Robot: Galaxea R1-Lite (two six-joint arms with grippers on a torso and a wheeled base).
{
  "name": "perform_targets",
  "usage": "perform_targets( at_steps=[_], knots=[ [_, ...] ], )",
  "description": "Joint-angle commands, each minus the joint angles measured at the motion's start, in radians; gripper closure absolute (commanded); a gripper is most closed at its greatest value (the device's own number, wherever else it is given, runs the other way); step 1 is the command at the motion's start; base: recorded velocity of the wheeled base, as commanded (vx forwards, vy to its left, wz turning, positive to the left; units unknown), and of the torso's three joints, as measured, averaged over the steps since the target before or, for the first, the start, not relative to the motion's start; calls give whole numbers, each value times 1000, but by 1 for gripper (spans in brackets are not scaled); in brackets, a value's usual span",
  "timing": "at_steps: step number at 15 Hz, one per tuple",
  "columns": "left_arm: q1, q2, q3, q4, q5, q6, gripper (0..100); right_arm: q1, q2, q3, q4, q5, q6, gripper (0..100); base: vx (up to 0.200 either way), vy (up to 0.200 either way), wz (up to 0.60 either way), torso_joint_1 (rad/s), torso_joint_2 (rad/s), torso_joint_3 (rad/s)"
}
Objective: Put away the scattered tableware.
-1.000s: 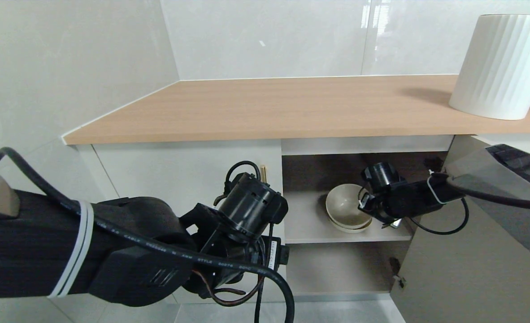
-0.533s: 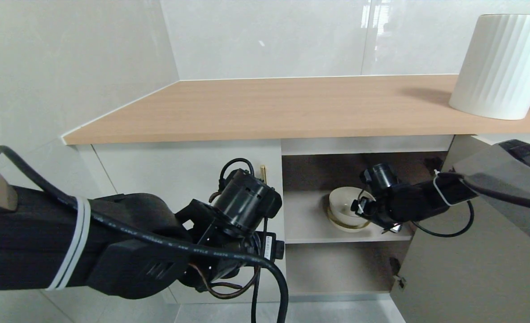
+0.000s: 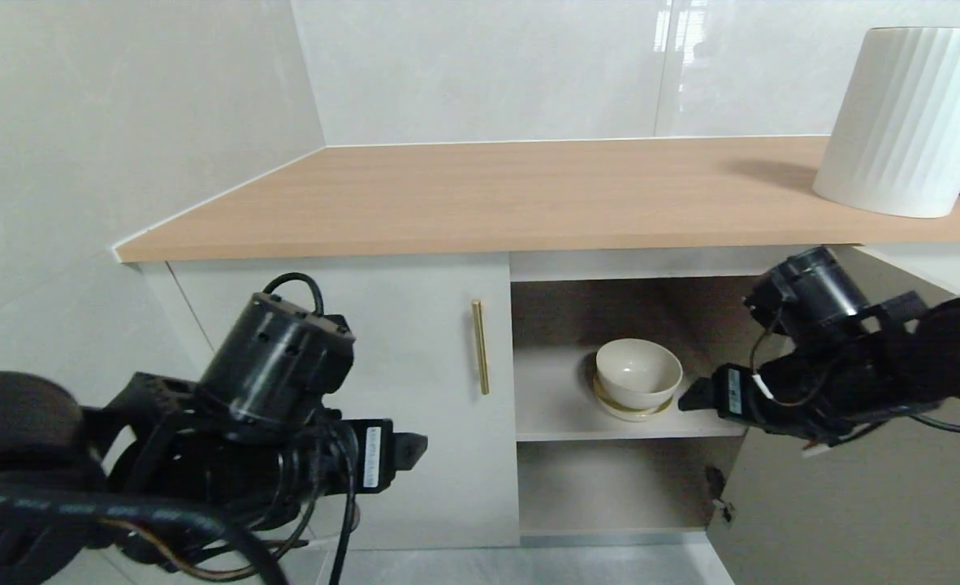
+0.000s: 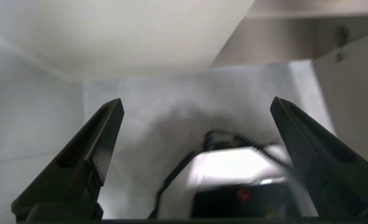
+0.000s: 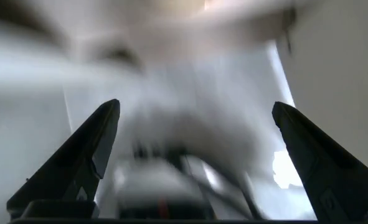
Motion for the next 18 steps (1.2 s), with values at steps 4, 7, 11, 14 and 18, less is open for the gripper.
perform_targets(
  at_steps=[4,7,11,14,18],
  knots=[
    [10,-192,167,-1,4,34,0,98,-291,103,171,15,-28,0,0,0,0,0,0,0],
    [8,-170,169,-9,4,34,0,98,-294,126,169,14,-33,0,-200,0,0,4,4,1],
    [8,-161,172,-19,6,34,0,98,-294,125,169,12,-34,0,-200,0,0,1,2,5],
    [8,-161,172,-19,6,34,0,98,-294,125,169,12,-34,0,-200,0,0,-2,2,-1],
    [8,-161,172,-19,6,34,0,98,-293,126,169,14,-34,0,-200,0,0,2,1,0]
  ],
)
